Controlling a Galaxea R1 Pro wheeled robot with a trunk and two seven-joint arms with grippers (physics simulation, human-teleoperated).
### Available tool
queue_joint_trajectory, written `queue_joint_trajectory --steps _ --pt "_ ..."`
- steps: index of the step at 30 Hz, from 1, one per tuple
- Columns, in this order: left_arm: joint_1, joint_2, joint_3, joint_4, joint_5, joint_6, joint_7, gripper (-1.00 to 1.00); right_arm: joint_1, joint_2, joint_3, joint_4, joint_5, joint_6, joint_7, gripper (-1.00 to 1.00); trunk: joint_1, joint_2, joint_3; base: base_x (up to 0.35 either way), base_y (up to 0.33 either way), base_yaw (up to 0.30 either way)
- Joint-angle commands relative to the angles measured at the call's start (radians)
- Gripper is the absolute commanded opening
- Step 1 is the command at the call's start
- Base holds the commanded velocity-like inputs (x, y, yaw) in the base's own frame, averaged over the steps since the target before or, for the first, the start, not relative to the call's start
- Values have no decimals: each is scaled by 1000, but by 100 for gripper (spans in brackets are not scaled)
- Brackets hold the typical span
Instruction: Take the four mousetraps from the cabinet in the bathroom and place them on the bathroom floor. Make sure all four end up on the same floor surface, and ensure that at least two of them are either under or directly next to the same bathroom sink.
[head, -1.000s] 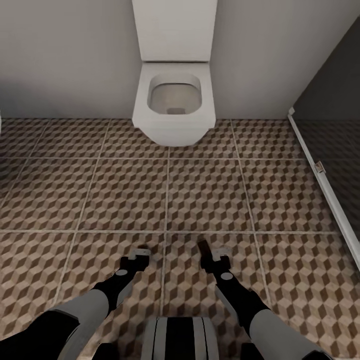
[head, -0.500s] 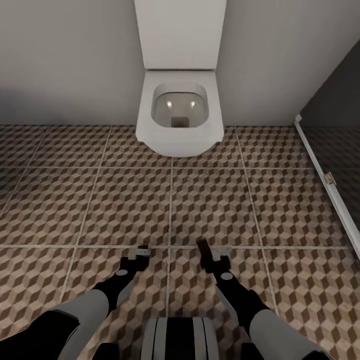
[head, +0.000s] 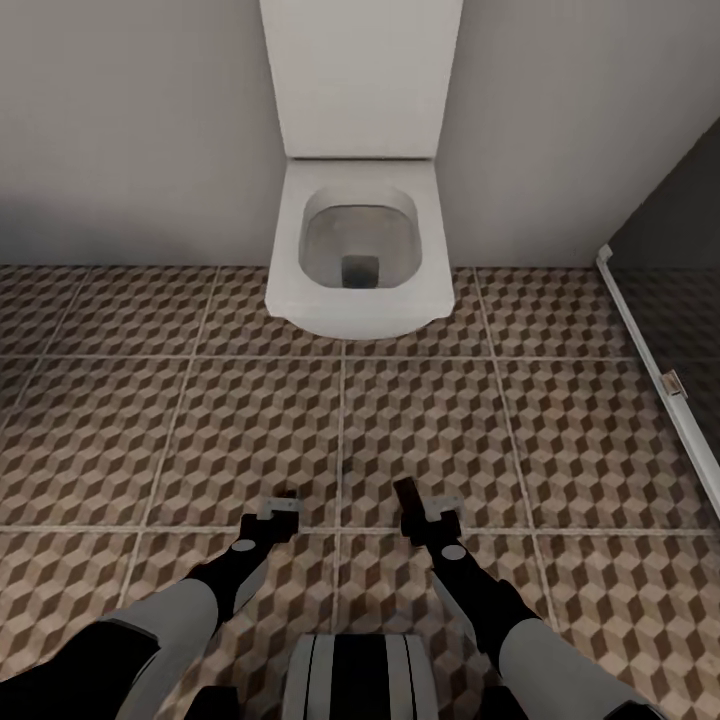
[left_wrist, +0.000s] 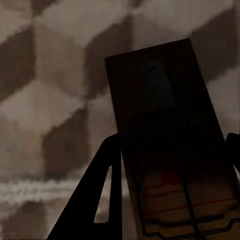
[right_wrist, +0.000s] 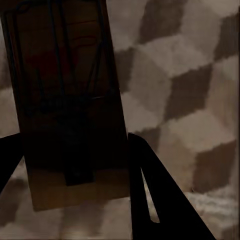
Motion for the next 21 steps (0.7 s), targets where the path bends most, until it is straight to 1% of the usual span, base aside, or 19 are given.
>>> queue_joint_trajectory --steps 1,14,21 --pt "-1 0 -10 1 8 -3 8 -100 -1 -1 8 -1 -13 2 -9 -100 0 0 -1 242 0 0" --pt "0 -1 -10 1 7 -3 8 -100 -1 -1 10 -1 -13 1 -9 -100 0 0 -1 237 0 0" --pt "1 -7 -11 2 7 -3 8 -100 0 0 10 -1 -13 1 -9 -100 0 0 -1 185 0 0"
